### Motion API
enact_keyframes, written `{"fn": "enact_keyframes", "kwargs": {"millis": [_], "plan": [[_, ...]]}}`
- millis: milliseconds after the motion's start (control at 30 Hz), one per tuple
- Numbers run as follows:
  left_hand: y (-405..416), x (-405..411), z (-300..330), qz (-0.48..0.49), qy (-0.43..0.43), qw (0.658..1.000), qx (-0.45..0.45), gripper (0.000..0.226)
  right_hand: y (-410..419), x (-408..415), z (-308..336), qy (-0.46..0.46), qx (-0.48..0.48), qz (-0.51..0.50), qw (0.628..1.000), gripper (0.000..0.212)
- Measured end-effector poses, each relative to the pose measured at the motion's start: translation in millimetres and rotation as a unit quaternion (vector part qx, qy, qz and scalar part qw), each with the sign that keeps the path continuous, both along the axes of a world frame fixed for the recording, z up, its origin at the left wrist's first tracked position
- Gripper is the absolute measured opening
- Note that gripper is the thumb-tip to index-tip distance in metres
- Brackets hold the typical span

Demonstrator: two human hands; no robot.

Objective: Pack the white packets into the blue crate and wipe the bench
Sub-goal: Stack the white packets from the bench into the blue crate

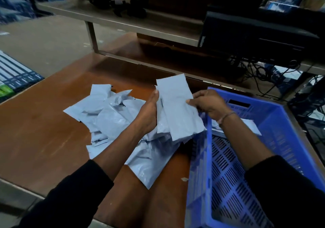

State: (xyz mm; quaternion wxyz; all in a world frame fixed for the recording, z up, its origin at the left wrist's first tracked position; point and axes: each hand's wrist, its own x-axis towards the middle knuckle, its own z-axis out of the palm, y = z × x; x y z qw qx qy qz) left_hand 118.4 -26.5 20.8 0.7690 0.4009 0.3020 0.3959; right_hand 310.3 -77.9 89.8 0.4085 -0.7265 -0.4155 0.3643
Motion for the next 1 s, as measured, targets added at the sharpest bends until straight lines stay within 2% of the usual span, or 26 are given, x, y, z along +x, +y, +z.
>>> {"fn": "enact_keyframes", "kwargs": {"millis": [67,100,133,200,267,300,333,400,467,500,533,600,700,733,867,1000], "plan": [[-4,2,6,-0.022,0.004,0.999,0.042,0.051,-8,-1,-1,-0.008,0.016,-0.013,1.0,0.02],[-6,3,9,-0.013,0.031,0.996,0.079,0.048,-13,-2,1,-0.005,0.026,-0.017,1.0,0.022],[-7,3,11,-0.006,0.058,0.991,0.118,0.054,-16,0,2,-0.008,0.032,-0.017,0.999,0.024],[-8,0,19,-0.035,0.115,0.971,0.207,0.078,-25,5,5,-0.004,0.036,-0.004,0.999,0.028],[-7,-2,34,-0.069,0.176,0.93,0.316,0.089,-35,14,5,-0.042,0.038,-0.002,0.998,0.035],[-6,-1,44,-0.073,0.224,0.891,0.388,0.091,-38,21,4,-0.108,0.041,-0.014,0.993,0.043],[-3,2,55,-0.076,0.286,0.837,0.461,0.093,-40,28,3,-0.194,0.055,-0.035,0.979,0.052],[0,11,77,-0.089,0.432,0.699,0.563,0.094,-47,38,4,-0.331,0.132,-0.072,0.931,0.07],[0,24,91,-0.105,0.545,0.572,0.604,0.087,-55,44,8,-0.416,0.239,-0.059,0.875,0.087],[-3,30,97,-0.111,0.571,0.535,0.612,0.079,-59,45,13,-0.46,0.262,-0.045,0.847,0.095],[-6,36,104,-0.115,0.578,0.516,0.621,0.067,-61,48,13,-0.5,0.259,-0.027,0.826,0.099],[-12,47,116,-0.12,0.577,0.498,0.636,0.047,-63,54,12,-0.564,0.225,0.01,0.795,0.091],[-15,60,124,-0.103,0.574,0.475,0.658,0.039,-65,68,8,-0.586,0.24,0.016,0.774,0.038],[-16,65,126,-0.099,0.571,0.473,0.664,0.037,-67,74,9,-0.589,0.25,0.004,0.768,0.027],[-20,91,133,-0.075,0.557,0.461,0.687,0.028,-89,111,25,-0.618,0.242,-0.05,0.746,0.019],[-28,138,128,-0.051,0.527,0.448,0.721,0.032,-122,164,32,-0.688,0.152,-0.079,0.706,0.015]]}}
